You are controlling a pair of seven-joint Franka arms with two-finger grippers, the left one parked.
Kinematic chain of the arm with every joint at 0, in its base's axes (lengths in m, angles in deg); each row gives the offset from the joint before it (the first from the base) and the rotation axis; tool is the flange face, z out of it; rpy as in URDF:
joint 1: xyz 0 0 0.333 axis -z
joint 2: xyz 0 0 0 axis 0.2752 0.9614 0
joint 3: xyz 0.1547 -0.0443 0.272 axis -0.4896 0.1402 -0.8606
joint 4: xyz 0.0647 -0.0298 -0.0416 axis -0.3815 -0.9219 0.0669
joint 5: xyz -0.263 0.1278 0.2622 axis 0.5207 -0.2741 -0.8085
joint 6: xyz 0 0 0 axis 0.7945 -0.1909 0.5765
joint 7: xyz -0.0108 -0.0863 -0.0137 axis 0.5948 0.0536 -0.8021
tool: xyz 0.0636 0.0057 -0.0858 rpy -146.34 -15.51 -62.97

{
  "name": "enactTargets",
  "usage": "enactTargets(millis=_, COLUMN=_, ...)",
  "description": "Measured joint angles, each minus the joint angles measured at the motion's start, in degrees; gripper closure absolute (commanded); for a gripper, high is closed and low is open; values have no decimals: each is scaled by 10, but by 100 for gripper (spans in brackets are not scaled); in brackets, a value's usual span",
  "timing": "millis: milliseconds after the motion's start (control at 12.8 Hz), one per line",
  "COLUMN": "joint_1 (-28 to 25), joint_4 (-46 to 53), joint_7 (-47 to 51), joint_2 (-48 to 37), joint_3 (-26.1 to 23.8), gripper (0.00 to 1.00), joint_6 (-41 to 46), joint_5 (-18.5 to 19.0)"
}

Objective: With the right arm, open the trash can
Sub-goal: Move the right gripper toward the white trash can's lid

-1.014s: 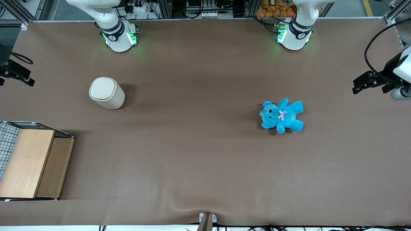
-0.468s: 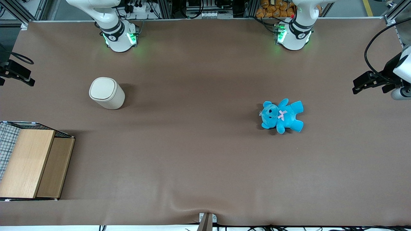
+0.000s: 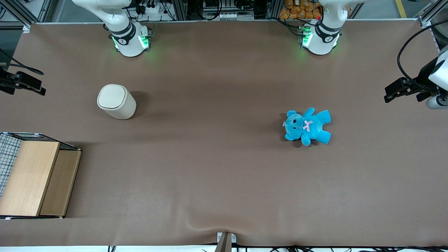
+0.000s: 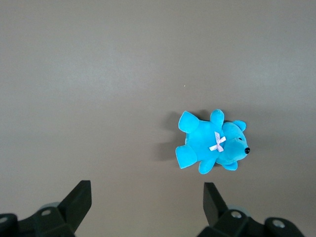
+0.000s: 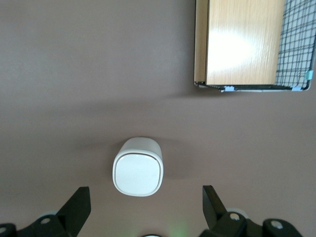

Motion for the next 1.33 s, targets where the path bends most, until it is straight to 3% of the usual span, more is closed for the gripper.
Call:
enactTargets(millis=156, joint_1=0, joint_4=-8, joint_7=0, joint_2=7, joint_3=0, gripper=0, joint_6=8, joint_5=0)
enactTargets(millis=468, joint_1=0, joint_4=-46, joint_7=0, joint_2=10, joint_3=0, gripper=70, joint_6=14, joint_5=0)
enactTargets(millis=624, joint_1=0, joint_4=-63, joint_7=0, joint_2=9, joint_3=0, gripper=95, joint_6=18, joint_5=-1)
enactTargets(millis=702, joint_1=0, joint_4=-71, joint_7=0, joint_2=8, joint_3=-1, gripper=100, joint_6=21, joint_5=-2)
enactTargets(millis=1092, joint_1=0, joint_4=-144, joint_7=0, joint_2=-12, joint_3=-1, gripper=100, joint_6=21, joint_5=-14)
enactTargets(millis=1326, joint_1=0, joint_4=-229, joint_7=0, joint_2=-50, joint_3=-1, gripper=100, joint_6=-44, joint_5=-15)
